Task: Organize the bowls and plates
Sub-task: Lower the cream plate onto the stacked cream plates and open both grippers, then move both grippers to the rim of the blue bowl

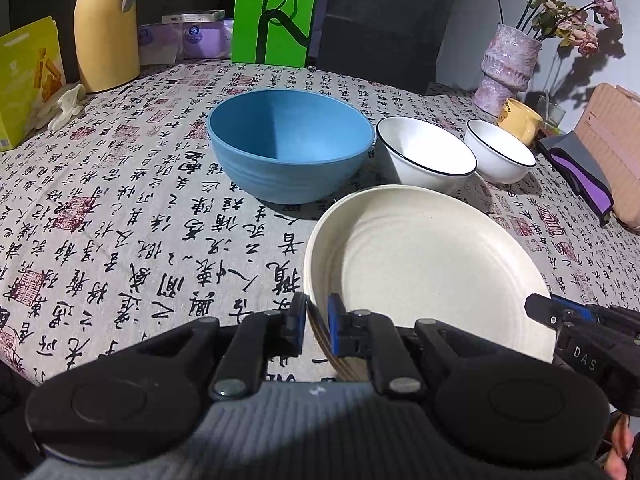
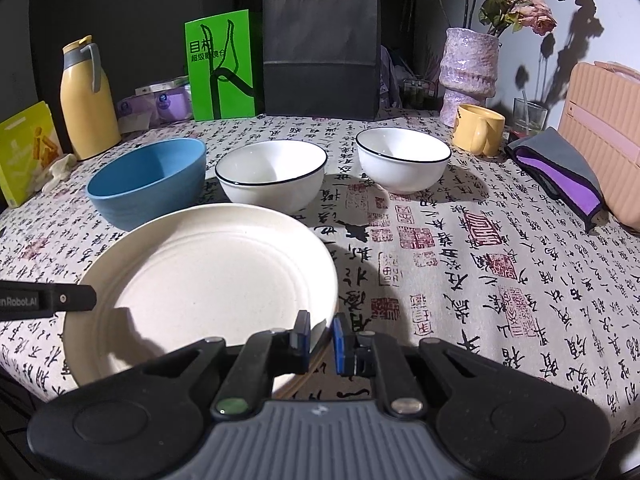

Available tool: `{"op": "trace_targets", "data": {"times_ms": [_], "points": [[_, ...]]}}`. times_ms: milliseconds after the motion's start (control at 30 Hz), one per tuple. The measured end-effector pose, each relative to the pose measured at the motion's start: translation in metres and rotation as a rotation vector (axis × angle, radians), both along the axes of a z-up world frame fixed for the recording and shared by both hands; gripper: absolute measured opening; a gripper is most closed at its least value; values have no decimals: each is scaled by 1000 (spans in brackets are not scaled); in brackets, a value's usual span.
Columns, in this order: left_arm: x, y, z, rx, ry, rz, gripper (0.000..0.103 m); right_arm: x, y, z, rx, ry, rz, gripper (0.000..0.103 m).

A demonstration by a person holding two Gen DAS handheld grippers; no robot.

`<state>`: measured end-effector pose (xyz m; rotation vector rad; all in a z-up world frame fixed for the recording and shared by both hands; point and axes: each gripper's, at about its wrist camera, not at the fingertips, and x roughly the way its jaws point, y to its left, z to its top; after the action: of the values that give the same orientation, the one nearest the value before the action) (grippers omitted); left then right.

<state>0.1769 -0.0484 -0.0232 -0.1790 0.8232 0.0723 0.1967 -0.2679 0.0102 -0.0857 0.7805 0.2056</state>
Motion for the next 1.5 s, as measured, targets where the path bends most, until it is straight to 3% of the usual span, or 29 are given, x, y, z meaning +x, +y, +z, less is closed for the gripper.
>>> {"op": "trace_targets", "data": {"times_ms": [400, 567, 633, 700, 767, 833, 867, 933, 1033, 1500], "points": [[0, -4, -2, 36, -26, -2, 11, -4, 6, -3, -45, -33, 17, 12], [-1, 2, -1, -2, -32, 1, 14, -3, 4, -2, -23, -25, 22, 16], [-2, 7, 2, -37, -40, 0, 28, -3, 0, 1, -1, -31, 19, 18], [-5, 10, 6, -55, -69, -6, 58, -4, -4, 7, 30, -43, 23, 24], [-9, 14, 12, -73, -103, -16, 70, -6, -9, 12, 64, -57, 23, 43], [-13, 18, 16, -94, -135, -31, 86, -8, -13, 17, 102, -69, 27, 70], [-14, 19, 18, -99, -147, -35, 96, -9, -15, 19, 120, -73, 34, 75], [-17, 23, 21, -111, -172, -46, 103, -11, -17, 22, 148, -77, 48, 92], [-21, 28, 21, -145, -179, -65, 103, -14, -17, 25, 169, -89, 63, 103], [-52, 57, 14, -90, -268, -98, 103, -41, -7, 19, 219, -80, 90, 103]]}}
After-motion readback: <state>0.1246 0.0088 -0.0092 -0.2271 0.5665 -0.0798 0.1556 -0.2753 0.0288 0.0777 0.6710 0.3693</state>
